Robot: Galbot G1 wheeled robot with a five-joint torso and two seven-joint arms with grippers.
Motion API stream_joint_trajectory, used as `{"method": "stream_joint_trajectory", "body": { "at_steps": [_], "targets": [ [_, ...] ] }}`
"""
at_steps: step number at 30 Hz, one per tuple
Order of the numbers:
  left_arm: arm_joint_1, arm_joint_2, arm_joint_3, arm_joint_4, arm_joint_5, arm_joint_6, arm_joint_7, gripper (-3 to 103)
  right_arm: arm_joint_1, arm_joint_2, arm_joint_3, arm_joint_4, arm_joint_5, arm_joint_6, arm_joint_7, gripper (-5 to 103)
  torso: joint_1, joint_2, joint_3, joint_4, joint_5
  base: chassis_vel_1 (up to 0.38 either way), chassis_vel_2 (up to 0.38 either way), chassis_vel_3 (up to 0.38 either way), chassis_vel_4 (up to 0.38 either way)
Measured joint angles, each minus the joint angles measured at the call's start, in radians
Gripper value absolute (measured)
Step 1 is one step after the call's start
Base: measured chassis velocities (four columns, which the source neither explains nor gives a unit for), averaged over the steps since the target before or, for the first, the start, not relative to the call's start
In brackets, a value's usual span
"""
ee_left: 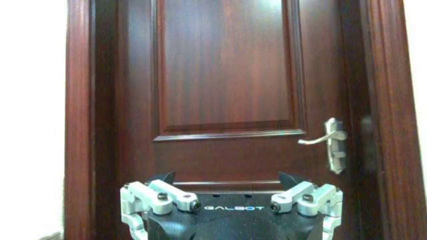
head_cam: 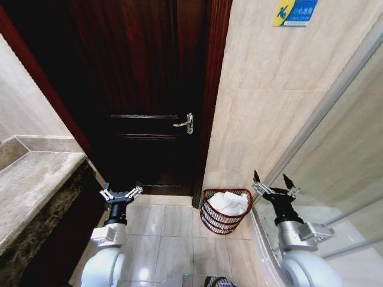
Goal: Discard the used towel into the hamper.
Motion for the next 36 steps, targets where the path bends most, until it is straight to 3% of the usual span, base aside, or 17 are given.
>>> {"method": "stream_joint_trajectory", "body": {
  "at_steps": [3, 9, 23, 30, 36],
  "targets": [
    [-0.006, 0.014, 0.019, 0.018, 0.004, 0.005, -0.003, 100, 0.028, -0.007, -0.018, 0.001, -0.031, -0.021, -0.010, 100, 0.014, 0.033, 0.019, 0.0001, 0.0000, 0.000, 0.000, 0.000, 0.000],
    [0.003, 0.028, 0.021, 0.017, 0.005, 0.003, -0.004, 100, 0.060, -0.005, 0.010, 0.001, -0.032, -0.021, -0.014, 100, 0.027, 0.061, 0.034, 0.0001, 0.0000, 0.000, 0.000, 0.000, 0.000],
    [-0.009, 0.030, 0.029, 0.046, -0.006, -0.004, -0.015, 100, 0.060, -0.013, 0.072, -0.001, 0.017, -0.020, -0.030, 100, 0.065, 0.143, 0.078, 0.0001, 0.0000, 0.000, 0.000, 0.000, 0.000],
    [-0.012, 0.026, 0.035, 0.051, -0.003, -0.019, -0.022, 100, 0.078, -0.025, 0.050, -0.006, 0.051, -0.035, 0.020, 100, 0.070, 0.152, 0.082, 0.0001, 0.0001, 0.000, 0.000, 0.000, 0.000],
    [-0.011, 0.017, 0.031, 0.051, 0.004, -0.018, -0.022, 100, 0.067, -0.035, 0.065, -0.002, 0.053, -0.059, 0.006, 100, 0.069, 0.151, 0.081, 0.0000, 0.0000, 0.000, 0.000, 0.000, 0.000]
  ]
}}
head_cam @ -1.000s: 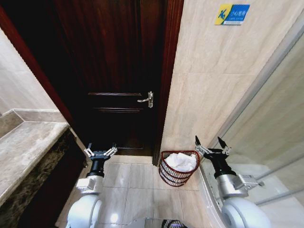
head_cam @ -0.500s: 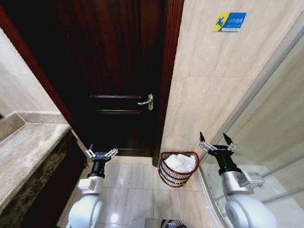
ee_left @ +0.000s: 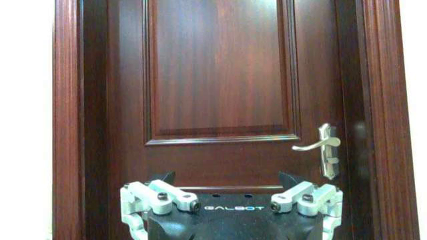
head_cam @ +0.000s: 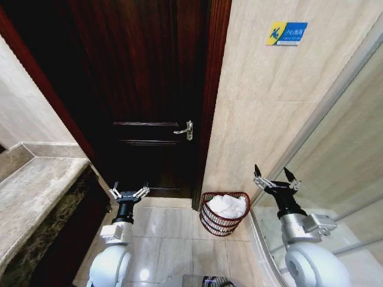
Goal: Discard the used towel into the hamper.
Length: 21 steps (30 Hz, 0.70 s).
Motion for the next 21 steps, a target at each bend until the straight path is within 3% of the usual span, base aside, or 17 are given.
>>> {"method": "stream_joint_trajectory", "body": {
  "at_steps": [9, 21],
  "targets": [
    [0.017, -0.009, -0.019, -0.019, 0.000, -0.002, -0.001, 100, -0.011, -0.019, 0.005, 0.002, 0.007, -0.030, -0.008, 100, -0.002, -0.006, -0.003, 0.0001, 0.0000, 0.011, -0.011, -0.006, 0.013],
    [0.021, -0.021, -0.038, -0.009, -0.022, -0.022, 0.002, 100, -0.008, -0.012, -0.012, 0.002, 0.009, -0.033, -0.006, 100, -0.005, -0.009, -0.005, 0.0001, 0.0000, 0.108, -0.113, -0.110, 0.098]
  ]
}}
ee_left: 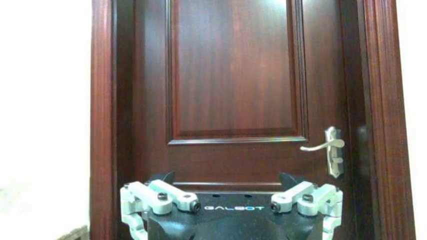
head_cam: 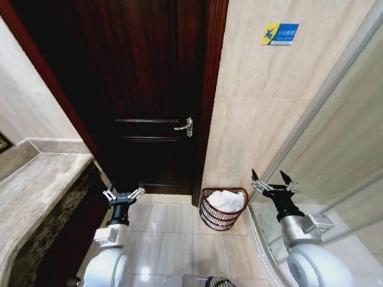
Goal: Discard the used towel into the hamper.
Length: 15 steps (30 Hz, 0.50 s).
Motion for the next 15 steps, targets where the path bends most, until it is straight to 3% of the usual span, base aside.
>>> {"method": "stream_joint_trajectory", "body": {
  "at_steps": [7, 15],
  "targets": [
    [0.001, -0.017, -0.018, -0.034, 0.005, -0.005, 0.012, 100, -0.010, -0.011, 0.048, -0.027, 0.053, 0.026, -0.001, 100, 0.000, -0.002, -0.001, -0.0001, 0.0001, 0.078, -0.075, -0.081, 0.076],
    [0.022, -0.065, -0.040, -0.063, 0.013, -0.033, 0.030, 100, -0.054, -0.006, 0.026, -0.028, 0.034, 0.058, -0.006, 100, -0.001, -0.003, -0.001, -0.0001, 0.0000, 0.053, -0.056, -0.062, 0.060]
  ]
}}
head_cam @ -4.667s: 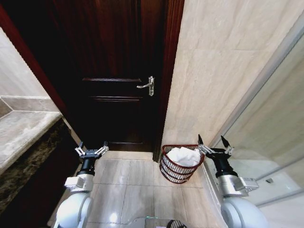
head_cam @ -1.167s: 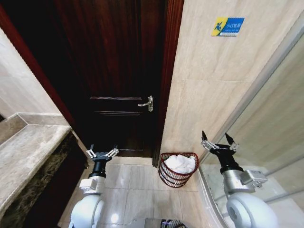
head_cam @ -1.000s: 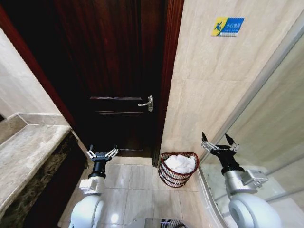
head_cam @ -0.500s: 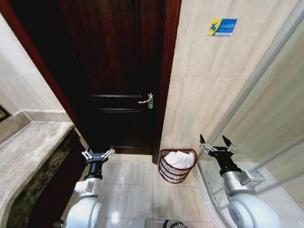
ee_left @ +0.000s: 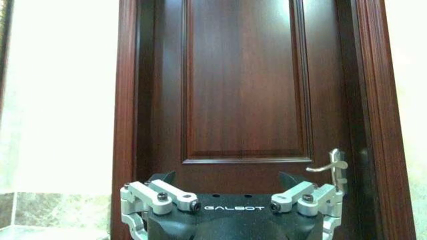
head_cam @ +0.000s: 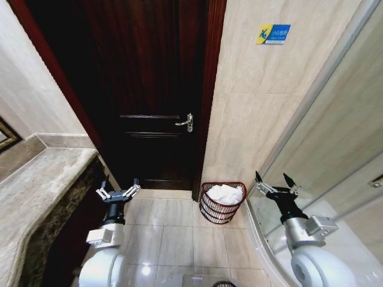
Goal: Discard the used towel into the hamper.
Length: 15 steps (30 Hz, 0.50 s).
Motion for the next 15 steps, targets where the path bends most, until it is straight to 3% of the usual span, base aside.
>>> {"method": "stream_joint_trajectory", "body": {
  "at_steps": [15],
  "targets": [
    [0.033, 0.013, 0.018, -0.041, 0.005, -0.014, 0.005, 100, -0.002, 0.048, -0.083, 0.028, -0.068, -0.032, 0.009, 100, 0.000, -0.001, -0.001, 0.0000, 0.0000, 0.070, -0.070, -0.065, 0.066]
  ]
}}
